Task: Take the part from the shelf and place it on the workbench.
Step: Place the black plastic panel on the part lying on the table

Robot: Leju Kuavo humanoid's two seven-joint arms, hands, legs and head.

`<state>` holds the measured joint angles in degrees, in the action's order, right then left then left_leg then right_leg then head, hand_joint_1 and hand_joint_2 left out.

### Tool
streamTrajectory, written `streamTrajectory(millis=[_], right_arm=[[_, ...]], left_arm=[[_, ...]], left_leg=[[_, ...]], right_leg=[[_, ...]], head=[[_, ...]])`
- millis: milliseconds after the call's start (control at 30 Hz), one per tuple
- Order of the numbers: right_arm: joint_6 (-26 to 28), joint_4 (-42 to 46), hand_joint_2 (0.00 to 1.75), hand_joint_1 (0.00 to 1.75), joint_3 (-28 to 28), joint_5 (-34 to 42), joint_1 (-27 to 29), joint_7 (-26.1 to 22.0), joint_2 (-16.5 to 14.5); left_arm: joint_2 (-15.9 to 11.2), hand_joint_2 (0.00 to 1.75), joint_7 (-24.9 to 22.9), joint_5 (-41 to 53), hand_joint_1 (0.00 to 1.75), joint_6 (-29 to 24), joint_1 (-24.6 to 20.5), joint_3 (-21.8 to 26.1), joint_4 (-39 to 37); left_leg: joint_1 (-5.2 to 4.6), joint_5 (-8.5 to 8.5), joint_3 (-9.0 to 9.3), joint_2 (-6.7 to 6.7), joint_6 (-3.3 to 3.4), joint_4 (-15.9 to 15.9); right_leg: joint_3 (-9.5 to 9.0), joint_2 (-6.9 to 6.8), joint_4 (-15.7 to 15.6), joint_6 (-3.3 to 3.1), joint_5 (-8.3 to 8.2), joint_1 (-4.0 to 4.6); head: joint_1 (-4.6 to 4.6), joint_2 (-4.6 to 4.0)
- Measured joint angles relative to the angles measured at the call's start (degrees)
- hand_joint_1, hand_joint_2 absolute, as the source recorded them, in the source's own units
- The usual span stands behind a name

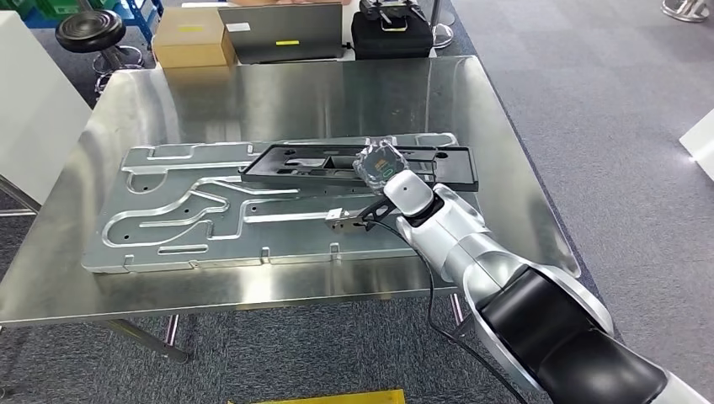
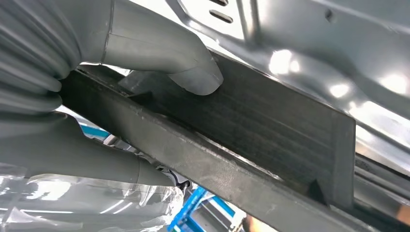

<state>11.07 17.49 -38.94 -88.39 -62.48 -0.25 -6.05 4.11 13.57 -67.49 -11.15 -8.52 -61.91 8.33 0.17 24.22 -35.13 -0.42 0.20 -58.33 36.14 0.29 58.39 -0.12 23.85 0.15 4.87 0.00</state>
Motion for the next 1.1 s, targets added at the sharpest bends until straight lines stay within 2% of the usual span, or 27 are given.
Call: streamTrajectory(millis=[67,100,200,233,267,300,333,400,433,467,567,633,700,733,767,800,867,900,933,1000,1067,1100], right_arm=[[-0.07,-0.03,1.75,1.75,0.07,0.00,0.04,0.03,-0.09],[-0.07,-0.02,1.75,1.75,0.09,0.00,0.03,0.05,-0.15],[-0.08,-0.11,1.75,1.75,0.10,-0.01,0.17,0.09,-0.33],[-0.08,-0.17,1.75,1.75,0.10,-0.02,0.30,0.09,-0.35],[-0.09,-0.21,1.75,1.75,0.10,-0.03,0.42,0.10,-0.36],[-0.09,-0.23,1.75,1.75,0.10,-0.07,0.51,0.10,-0.36],[-0.09,-0.23,1.31,1.31,0.10,-0.12,0.54,0.11,-0.36],[-0.13,-0.22,0.44,0.44,0.11,-0.22,0.50,0.15,-0.37],[-0.15,-0.23,0.00,0.00,0.12,-0.26,0.48,0.16,-0.37],[-0.19,-0.24,0.00,0.00,0.13,-0.28,0.46,0.17,-0.37],[-0.26,-0.22,0.00,0.00,0.23,-0.35,0.44,0.16,-0.38],[-0.28,-0.21,0.00,0.00,0.37,-0.37,0.40,0.17,-0.38],[-0.33,-0.32,0.00,0.00,0.49,-0.37,0.50,0.18,-0.38],[-0.38,-0.39,0.00,0.00,0.53,-0.37,0.60,0.18,-0.38],[-0.47,-0.45,0.00,0.00,0.57,-0.37,0.67,0.19,-0.37],[-0.55,-0.47,0.00,0.00,0.62,-0.38,0.68,0.21,-0.36],[-0.66,-0.46,0.00,0.00,0.75,-0.43,0.53,0.25,-0.34],[-0.66,-0.46,0.00,0.00,0.81,-0.49,0.40,0.27,-0.34],[-0.67,-0.46,0.00,0.00,0.87,-0.57,0.29,0.27,-0.35],[-0.71,-0.46,0.00,0.00,0.97,-0.75,0.19,0.31,-0.36],[-0.74,-0.43,0.00,0.00,1.10,-0.88,0.15,0.43,-0.39],[-0.75,-0.42,0.00,0.00,1.15,-0.93,0.11,0.51,-0.47]], left_arm=[[0.01,1.75,0.01,0.00,0.00,0.00,-0.01,0.13,0.00],[0.01,1.75,0.02,0.01,0.00,0.00,-0.02,0.17,0.00],[-0.02,1.75,0.00,0.02,0.00,-0.02,0.06,0.25,0.00],[-0.02,1.75,-0.01,0.02,0.00,-0.02,0.12,0.27,0.00],[-0.02,1.75,-0.01,0.02,0.00,-0.01,0.16,0.29,0.00],[-0.02,1.75,0.01,0.01,0.00,-0.01,0.18,0.34,0.00],[-0.03,1.31,0.03,0.01,0.00,-0.01,0.18,0.40,0.00],[-0.03,1.31,0.19,0.02,0.00,-0.03,0.14,0.51,0.00],[-0.03,1.31,0.27,0.07,0.00,-0.12,0.16,0.54,0.00],[-0.03,1.75,0.34,0.20,0.00,-0.26,0.19,0.54,0.00],[-0.04,1.75,0.56,0.74,0.00,-0.67,0.23,0.52,0.00],[-0.05,1.75,0.77,0.88,0.00,-0.73,0.19,0.52,0.00],[-0.07,0.87,0.86,0.95,0.00,-0.74,0.22,0.52,0.00],[-0.07,0.44,0.91,0.95,0.00,-0.74,0.24,0.52,0.00],[-0.07,0.00,1.11,0.89,0.00,-0.70,0.26,0.52,0.00],[-0.07,0.00,1.39,0.80,0.00,-0.63,0.26,0.52,0.00],[-0.03,0.00,1.72,0.67,0.00,-0.59,0.23,0.52,0.00],[0.01,0.00,1.51,0.69,0.00,-0.72,0.19,0.52,0.00],[0.04,0.00,1.09,0.76,0.00,-0.96,0.16,0.51,0.00],[0.11,0.00,-0.06,0.96,0.00,-1.57,0.13,0.49,0.00],[0.14,0.00,-1.15,1.05,0.00,-2.18,0.13,0.46,0.00],[0.14,0.00,-1.69,1.02,0.00,-2.45,0.10,0.46,0.00]], left_leg=[[0.02,0.88,-0.27,0.05,-0.63,-0.98],[0.05,2.08,-1.03,0.07,-0.92,-2.84],[0.37,7.05,-5.91,0.09,-1.53,-13.45],[0.46,7.52,-7.10,0.09,-1.68,-15.76],[0.56,6.87,-7.32,0.10,-1.78,-15.97],[0.67,5.22,-6.43,0.11,-1.82,-13.87],[0.78,3.02,-4.66,0.13,-1.82,-10.03],[0.74,0.47,-1.27,0.08,-1.49,-3.03],[0.67,0.11,-0.41,0.05,-1.20,-1.23],[0.52,0.33,-0.20,0.01,-0.85,-0.76],[0.55,-0.04,-0.06,0.01,0.33,-0.29],[0.70,-0.25,0.11,0.07,0.90,0.05],[0.63,-0.24,0.10,0.10,1.10,0.07],[0.59,-0.23,0.10,0.10,1.13,0.06],[0.56,-0.22,0.11,0.08,1.14,0.05],[0.52,-0.21,0.17,0.05,1.13,0.05],[0.44,-0.16,0.32,0.00,1.04,0.04],[0.32,-0.11,0.32,-0.01,0.89,-0.01],[0.24,-0.09,0.29,0.01,0.67,-0.03],[0.17,-0.11,0.23,0.04,0.10,0.04],[0.20,0.29,0.14,0.07,-0.50,-0.25],[0.21,1.21,-0.34,0.09,-0.78,-1.52]], right_leg=[[-0.27,-0.02,-0.40,-0.56,-0.15,-0.33],[-0.42,-0.06,-0.61,-0.84,-0.24,-0.50],[-0.54,-0.12,-0.63,-1.18,-0.18,-0.49],[-0.56,-0.11,-0.59,-1.19,-0.13,-0.49],[-0.60,-0.10,-0.52,-1.15,-0.07,-0.51],[-0.66,-0.06,-0.41,-1.05,0.04,-0.55],[-0.72,-0.02,-0.23,-0.89,0.21,-0.60],[-0.68,0.11,0.22,-0.35,0.58,-0.47],[-0.61,0.16,0.36,-0.06,0.67,-0.39],[-0.54,0.18,0.37,0.25,0.67,-0.33],[-0.40,0.10,0.86,1.23,1.20,-0.55],[1.48,0.04,5.19,1.76,3.88,-0.70],[5.08,0.01,12.79,2.08,7.33,-0.76],[6.45,0.01,15.57,2.16,8.11,-0.77],[6.90,0.01,16.36,2.14,7.80,-0.78],[6.20,0.01,14.83,2.00,6.46,-0.77],[2.38,-0.01,6.98,1.37,2.61,-0.65],[0.62,-0.05,3.35,1.05,1.29,-0.48],[-0.47,-0.09,1.02,0.77,0.64,-0.30],[-0.87,-0.13,-0.03,0.39,0.54,0.01],[-1.09,-0.17,-0.47,-0.18,0.28,-0.28],[-1.24,-0.21,-0.75,-0.48,0.14,-0.47]], head=[[0.01,0.00],[0.01,0.00],[0.01,0.00],[0.01,0.00],[0.01,0.00],[0.01,0.00],[0.00,0.00],[0.01,0.00],[0.01,0.00],[0.01,0.00],[0.00,0.00],[0.00,0.00],[0.00,0.00],[0.00,0.00],[0.00,0.00],[0.00,0.00],[0.00,0.00],[0.00,0.00],[0.00,0.00],[0.00,0.00],[0.00,0.00],[0.00,0.00]])
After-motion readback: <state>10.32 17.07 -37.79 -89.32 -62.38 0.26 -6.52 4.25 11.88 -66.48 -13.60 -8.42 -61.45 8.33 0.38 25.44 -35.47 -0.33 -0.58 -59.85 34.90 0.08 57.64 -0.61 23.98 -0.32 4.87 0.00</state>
